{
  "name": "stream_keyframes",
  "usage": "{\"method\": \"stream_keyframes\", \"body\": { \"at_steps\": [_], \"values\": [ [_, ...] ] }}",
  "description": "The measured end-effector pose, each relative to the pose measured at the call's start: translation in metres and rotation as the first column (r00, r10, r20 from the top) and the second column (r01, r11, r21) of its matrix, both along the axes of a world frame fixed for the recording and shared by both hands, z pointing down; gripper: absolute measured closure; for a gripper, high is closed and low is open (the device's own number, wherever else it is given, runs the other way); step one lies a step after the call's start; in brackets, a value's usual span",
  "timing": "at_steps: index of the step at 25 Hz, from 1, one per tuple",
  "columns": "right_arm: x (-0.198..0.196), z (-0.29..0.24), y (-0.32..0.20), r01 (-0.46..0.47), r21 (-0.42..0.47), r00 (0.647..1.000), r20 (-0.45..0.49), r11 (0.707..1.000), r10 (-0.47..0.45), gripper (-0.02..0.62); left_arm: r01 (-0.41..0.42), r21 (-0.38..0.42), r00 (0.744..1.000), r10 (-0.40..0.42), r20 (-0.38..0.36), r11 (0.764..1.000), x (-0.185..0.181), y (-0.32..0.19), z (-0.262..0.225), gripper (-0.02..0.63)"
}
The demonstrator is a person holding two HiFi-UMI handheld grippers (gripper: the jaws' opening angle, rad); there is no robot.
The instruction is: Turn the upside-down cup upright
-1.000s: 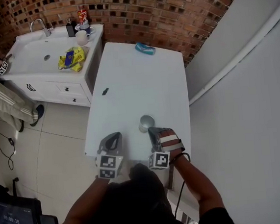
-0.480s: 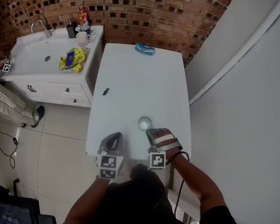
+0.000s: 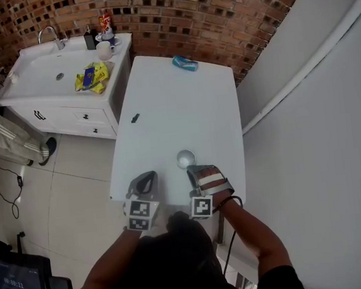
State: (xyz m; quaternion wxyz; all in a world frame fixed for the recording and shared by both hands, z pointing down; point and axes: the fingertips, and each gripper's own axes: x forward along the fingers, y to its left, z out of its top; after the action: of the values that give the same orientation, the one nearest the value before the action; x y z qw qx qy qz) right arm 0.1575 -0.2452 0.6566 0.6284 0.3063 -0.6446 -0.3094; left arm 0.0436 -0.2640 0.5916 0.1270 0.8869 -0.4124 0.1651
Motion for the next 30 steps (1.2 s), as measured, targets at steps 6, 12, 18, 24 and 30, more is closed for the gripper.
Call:
{"method": "stream_keyframes", "body": {
  "at_steps": [6,12,18,24,30],
  "values": [
    [0.002,-0.012,0.008,-0.009,0.007,1.000,0.017,1.000,0.009,0.495,-0.008,0.001,1.000,0.008,-0.001,1.000,-0.001,0.001,-0.004,0.611],
    [0.004,-0.050,0.009,-0.117,0.093,0.980,0.169,0.989,0.100,0.500,-0.014,0.011,1.000,0.014,0.000,1.000,0.001,0.004,-0.006,0.611],
    [0.007,-0.073,0.018,-0.323,0.096,0.867,0.430,0.941,0.254,0.548,-0.017,0.017,1.000,0.017,0.006,1.000,0.001,0.009,-0.010,0.611],
    [0.017,-0.078,0.021,-0.506,0.014,0.652,0.661,0.862,0.372,0.570,-0.020,0.035,1.000,0.020,0.006,0.999,0.005,0.010,-0.010,0.611],
    [0.025,-0.088,0.027,-0.594,-0.117,0.377,0.834,0.796,0.404,0.581,-0.010,0.040,1.000,0.010,-0.001,0.999,0.007,0.010,-0.011,0.611]
  ]
}}
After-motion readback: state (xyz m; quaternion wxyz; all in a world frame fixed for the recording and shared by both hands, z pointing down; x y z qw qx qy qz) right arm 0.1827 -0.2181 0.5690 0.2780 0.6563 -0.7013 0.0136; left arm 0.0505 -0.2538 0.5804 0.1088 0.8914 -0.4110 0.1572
